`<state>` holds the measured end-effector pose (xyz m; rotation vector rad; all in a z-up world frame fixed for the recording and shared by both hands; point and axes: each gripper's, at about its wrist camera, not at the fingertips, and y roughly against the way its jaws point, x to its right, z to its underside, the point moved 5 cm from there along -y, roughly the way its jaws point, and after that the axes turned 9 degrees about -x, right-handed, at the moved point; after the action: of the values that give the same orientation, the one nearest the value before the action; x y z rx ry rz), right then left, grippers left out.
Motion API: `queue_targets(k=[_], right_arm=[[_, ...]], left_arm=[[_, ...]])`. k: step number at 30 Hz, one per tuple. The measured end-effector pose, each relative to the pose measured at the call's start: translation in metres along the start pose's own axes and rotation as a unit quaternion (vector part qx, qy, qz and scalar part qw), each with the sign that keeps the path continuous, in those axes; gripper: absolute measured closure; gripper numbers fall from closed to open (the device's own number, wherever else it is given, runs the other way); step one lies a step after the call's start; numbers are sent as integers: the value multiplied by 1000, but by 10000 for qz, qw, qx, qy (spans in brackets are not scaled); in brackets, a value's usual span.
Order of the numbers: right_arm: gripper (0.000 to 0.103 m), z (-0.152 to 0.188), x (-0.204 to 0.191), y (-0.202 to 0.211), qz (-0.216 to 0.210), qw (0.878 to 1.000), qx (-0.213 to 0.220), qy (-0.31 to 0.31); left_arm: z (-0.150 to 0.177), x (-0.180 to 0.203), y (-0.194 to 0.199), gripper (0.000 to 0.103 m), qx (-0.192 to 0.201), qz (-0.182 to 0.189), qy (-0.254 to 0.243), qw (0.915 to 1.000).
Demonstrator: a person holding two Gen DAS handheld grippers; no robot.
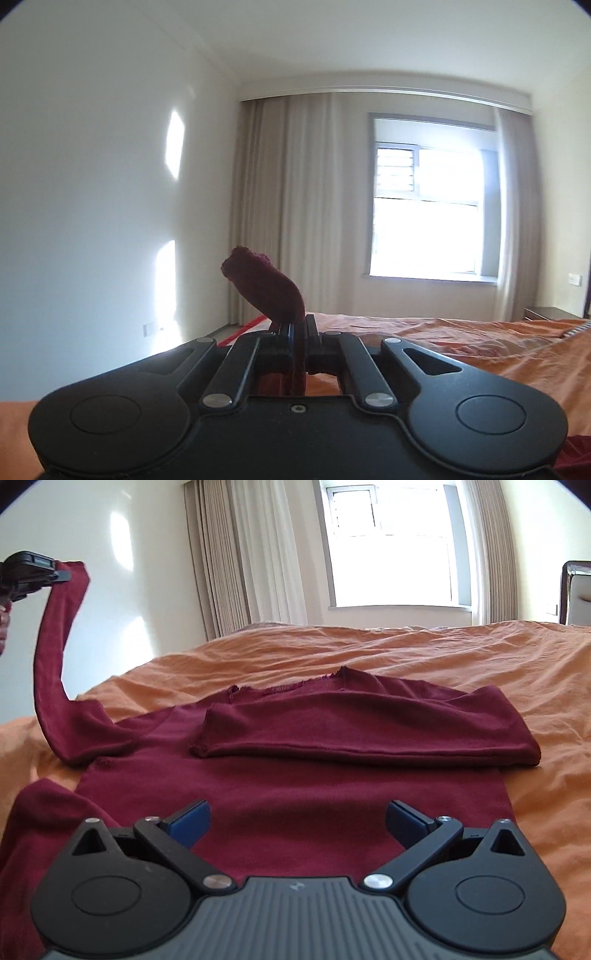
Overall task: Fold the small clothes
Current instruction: 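Grasp the other sleeve cuff with the left gripper and fold it across the body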
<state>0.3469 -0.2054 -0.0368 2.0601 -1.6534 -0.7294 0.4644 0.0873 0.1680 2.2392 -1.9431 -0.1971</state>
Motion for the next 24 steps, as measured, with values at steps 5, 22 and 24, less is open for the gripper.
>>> queue_targets(k=[5,22,24], right_arm=[[0,-9,29,30,359,9991,236,-54],[0,32,103,58,1075,9937,-55,-309],[0,34,104,56,1092,9935,-79,-327]], left_arm=[[16,110,-19,99,-20,887,-641,9940],[216,266,-45,87,-1901,2271,-1405,9447],[213,260,-37,78,-1968,2323,-1463,9412]])
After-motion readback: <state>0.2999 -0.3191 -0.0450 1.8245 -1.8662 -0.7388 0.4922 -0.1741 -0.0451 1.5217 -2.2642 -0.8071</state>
